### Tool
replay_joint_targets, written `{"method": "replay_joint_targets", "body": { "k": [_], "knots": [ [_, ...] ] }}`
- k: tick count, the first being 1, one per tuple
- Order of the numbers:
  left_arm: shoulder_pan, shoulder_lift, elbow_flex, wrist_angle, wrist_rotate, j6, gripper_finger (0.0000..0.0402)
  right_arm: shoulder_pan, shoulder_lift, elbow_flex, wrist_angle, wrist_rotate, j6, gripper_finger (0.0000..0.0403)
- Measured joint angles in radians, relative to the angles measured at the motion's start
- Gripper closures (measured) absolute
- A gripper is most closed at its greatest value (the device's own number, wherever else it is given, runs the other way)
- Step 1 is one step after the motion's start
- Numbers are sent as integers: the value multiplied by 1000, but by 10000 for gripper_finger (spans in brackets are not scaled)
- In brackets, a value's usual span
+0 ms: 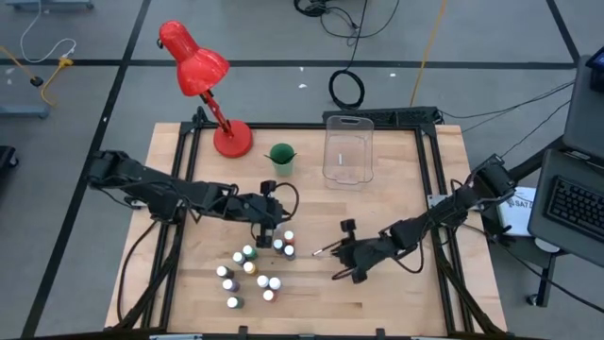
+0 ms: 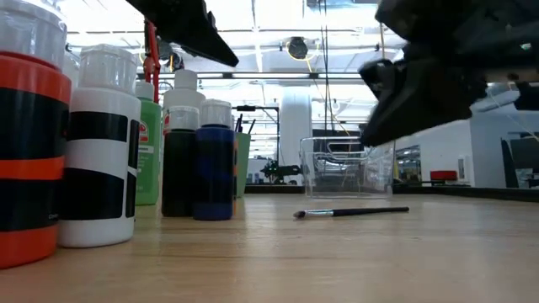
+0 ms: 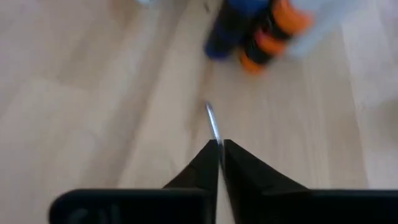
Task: Pick & Place Paint Supplies
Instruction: Put the silver paintbrush into the green cup
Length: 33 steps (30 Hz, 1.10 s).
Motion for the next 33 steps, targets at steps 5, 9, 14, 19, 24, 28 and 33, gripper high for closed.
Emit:
{"method": "replay_joint_targets", "body": {
  "k": [5, 9, 14, 19, 24, 28, 33],
  "knots": [
    [0, 1, 0, -2, 3, -7, 348, -77, 66, 1, 142, -105, -65, 325],
    [0, 1, 0, -5, 5, -7, 348, -144, 156, 27, 146, -214, -74, 284],
    [0, 1, 0, -44, 5, -9, 348, -163, 262, 91, 119, -262, -105, 265],
    [0, 1, 0, -65, 6, -38, 348, -168, 325, 142, 23, -261, -104, 298],
    [0, 1, 0, -63, 21, -42, 348, -162, 361, 141, -86, -207, -127, 389],
    [1, 1, 0, -63, 22, -41, 348, -152, 353, 140, -110, -99, -109, 396],
    [1, 1, 0, -60, 21, -34, 348, -107, 249, 131, -138, 69, -173, 401]
  ]
}}
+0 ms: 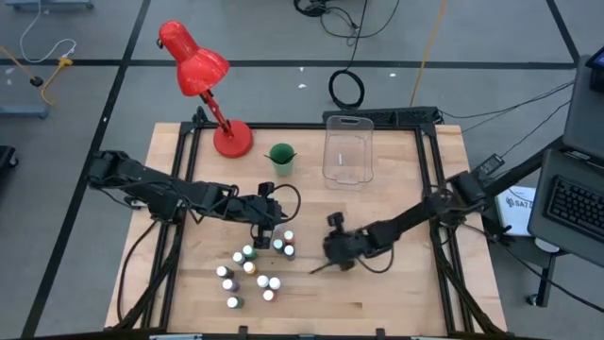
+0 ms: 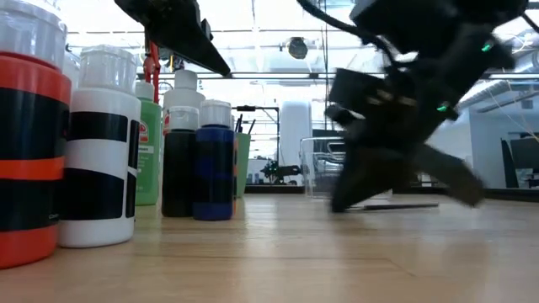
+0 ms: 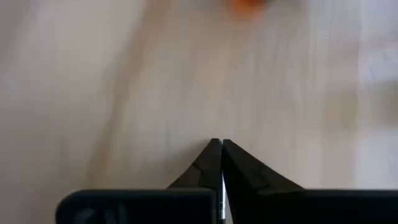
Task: Pick & Place Paint Supplies
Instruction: Put the silver paintbrush into the green cup
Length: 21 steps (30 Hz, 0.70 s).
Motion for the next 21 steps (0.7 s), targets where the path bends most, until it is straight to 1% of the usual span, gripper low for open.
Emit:
{"method": "replay_joint_targets", "body": {
  "k": [2, 7, 10, 13, 16, 18, 21],
  "knots": [
    [0, 0, 0, 1, 0, 1, 348, 17, -51, -3, -15, 23, -10, 403],
    [0, 0, 0, 2, 0, 27, 348, 53, -224, 5, 54, 70, -54, 402],
    [0, 0, 0, 4, 0, 33, 348, 67, -304, 3, 75, 64, -76, 402],
    [0, 0, 0, 6, 0, 32, 348, 81, -371, 3, 113, 93, -95, 402],
    [0, 0, -1, 14, 0, 76, 348, 82, -416, 3, 214, 63, -117, 402],
    [-1, 3, -1, 38, 0, 118, 348, 79, -443, 3, 309, 9, -144, 402],
    [-8, 15, -18, 144, 31, 185, 348, 77, -472, 4, 422, -105, -189, 402]
  ]
}}
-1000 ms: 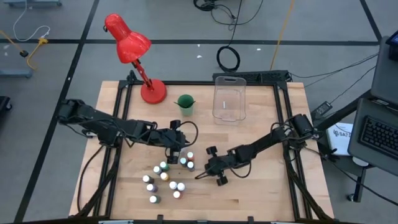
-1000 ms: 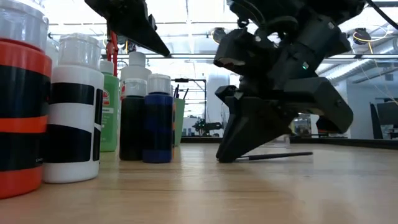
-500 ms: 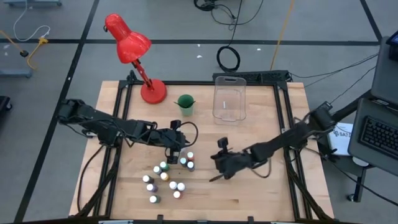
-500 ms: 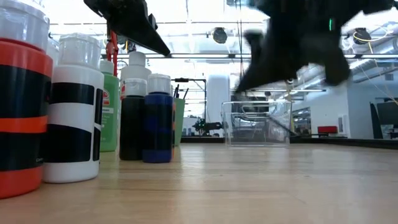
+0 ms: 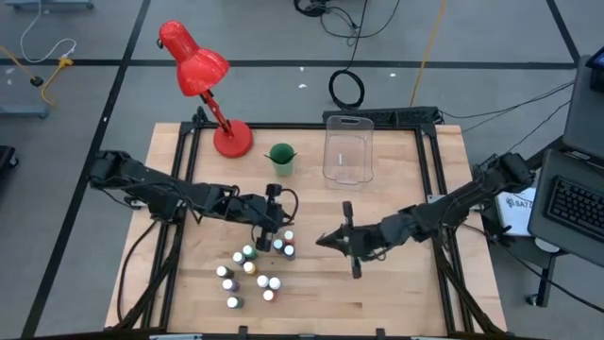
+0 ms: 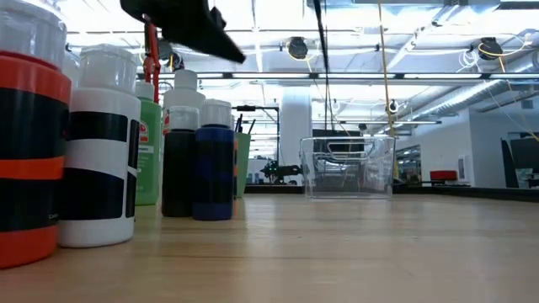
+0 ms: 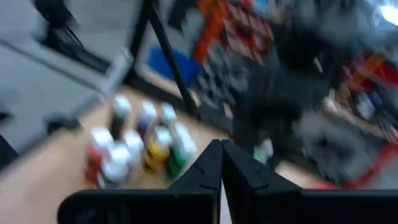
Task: Pick & Place Paint Supplies
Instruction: Put the silver paintbrush into the green cup
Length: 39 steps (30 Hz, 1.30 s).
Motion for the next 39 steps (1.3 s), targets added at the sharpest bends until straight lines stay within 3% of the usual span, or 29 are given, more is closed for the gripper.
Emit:
{"method": "replay_joint_targets", "body": {
  "k": [4, 7, 17, 23, 26, 30, 34, 39],
  "knots": [
    [-32, 24, -12, 169, 62, 120, 338, -5, -3, 0, 112, -138, -66, 402],
    [-58, 49, -16, 234, 68, 184, 309, -6, 2, 0, 153, -202, -112, 402],
    [-80, 55, -15, 329, -8, 210, 122, -5, 10, 0, 230, -254, -221, 403],
    [-85, 93, -16, 381, -20, 232, 63, -5, 10, 0, 248, -255, -281, 403],
    [-85, 122, -13, 442, -33, 268, 65, -5, 10, 0, 254, -253, -322, 403],
    [-85, 153, -15, 505, -55, 289, 98, -6, 10, 0, 256, -252, -340, 403],
    [-85, 155, -14, 523, -103, 294, 159, -6, 10, -9, 259, -247, -340, 403],
    [-86, 147, -14, 523, -110, 298, 267, -6, 10, -28, 265, -224, -340, 403]
  ]
}}
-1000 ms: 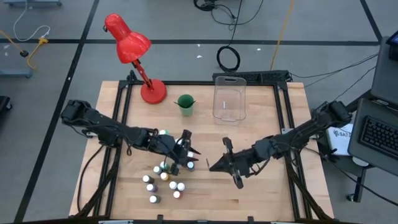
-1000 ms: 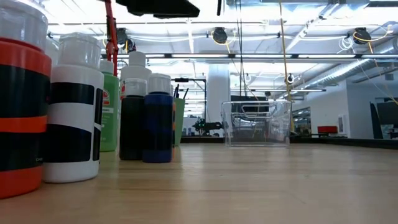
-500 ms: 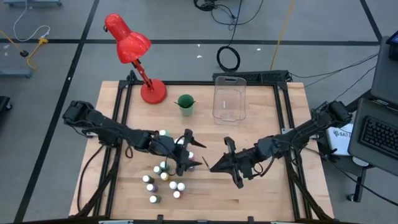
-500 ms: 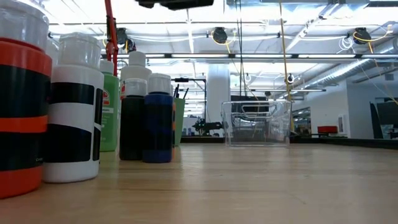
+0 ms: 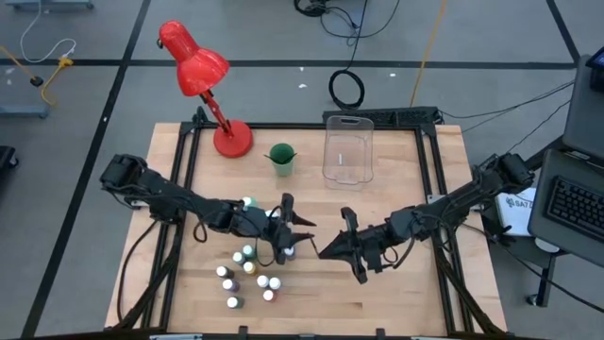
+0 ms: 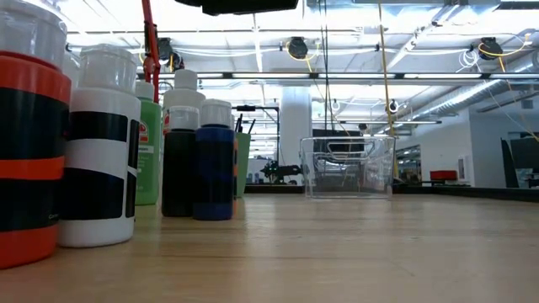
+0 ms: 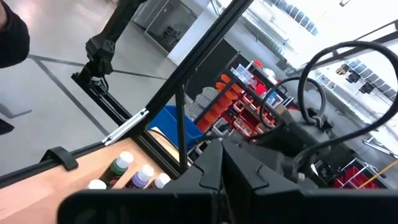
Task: Pick & Place Paint Supplies
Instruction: Put the silver paintbrush into the green cup
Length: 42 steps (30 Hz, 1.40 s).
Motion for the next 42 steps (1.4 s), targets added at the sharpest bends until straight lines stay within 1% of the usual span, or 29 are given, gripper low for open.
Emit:
{"method": "replay_joint_targets", "body": {
  "k": [4, 5, 6, 8, 10, 11, 13, 14, 17, 19, 21, 23, 24, 25, 28, 30, 32, 34, 37, 40, 42],
  "knots": [
    [0, 0, 0, -6, 8, 29, 366, 0, 0, -13, 15, 1, -1, 403],
    [0, 0, 0, -7, 9, 41, 383, 0, 0, -17, 25, 2, -5, 403],
    [0, 0, 0, -10, 10, 50, 389, -3, 0, -19, 32, 3, -9, 403],
    [-1, 0, 0, -22, 0, 71, 389, -7, 0, -24, 40, 2, -7, 403],
    [-8, 0, 0, -28, -42, 104, 394, -7, 0, -25, 32, 5, 1, 403],
    [-13, 0, 0, -29, -79, 124, 396, -7, 0, -25, 31, 5, 6, 403],
    [-33, 0, 0, -29, -194, 188, 396, -7, 0, -25, 31, 3, 32, 403],
    [-46, 0, 0, -32, -273, 243, 396, -3, 0, -25, 30, -1, 54, 403],
    [-84, 0, 0, -34, -545, 463, 398, 13, 0, -25, 2, -3, 125, 403],
    [-105, 0, 0, -25, -701, 618, 397, 28, 0, -25, -35, -2, 159, 403],
    [-120, 0, 0, -26, -813, 737, 398, 40, 0, -25, -76, -2, 192, 403],
    [-128, 0, 0, -27, -900, 840, 398, 44, 0, -25, -126, 0, 238, 403],
    [-129, 0, 0, -34, -919, 873, 398, 44, 0, -25, -150, 7, 269, 403],
    [-130, -1, 0, -45, -915, 887, 398, 44, 0, -25, -176, 31, 298, 403],
    [-136, 0, 0, -57, -909, 922, 399, 39, 0, -29, -255, 158, 377, 403],
    [-136, 0, 0, -66, -904, 932, 399, 24, 0, -62, -271, 230, 416, 403],
    [-134, 0, 0, -100, -902, 935, 399, 1, 0, -114, -249, 238, 438, 402],
    [-132, 0, 0, -138, -904, 943, 400, -28, -2, -183, -168, 180, 462, 396],
    [-133, 0, 0, -223, -907, 958, 400, -89, -4, -304, 50, 29, 527, 382],
    [-147, 0, 0, -317, -908, 973, 400, -167, -4, -419, 242, -49, 604, 363],
    [-162, 0, 0, -340, -908, 982, 400, -219, -4, -462, 328, -97, 657, 348]
  ]
}}
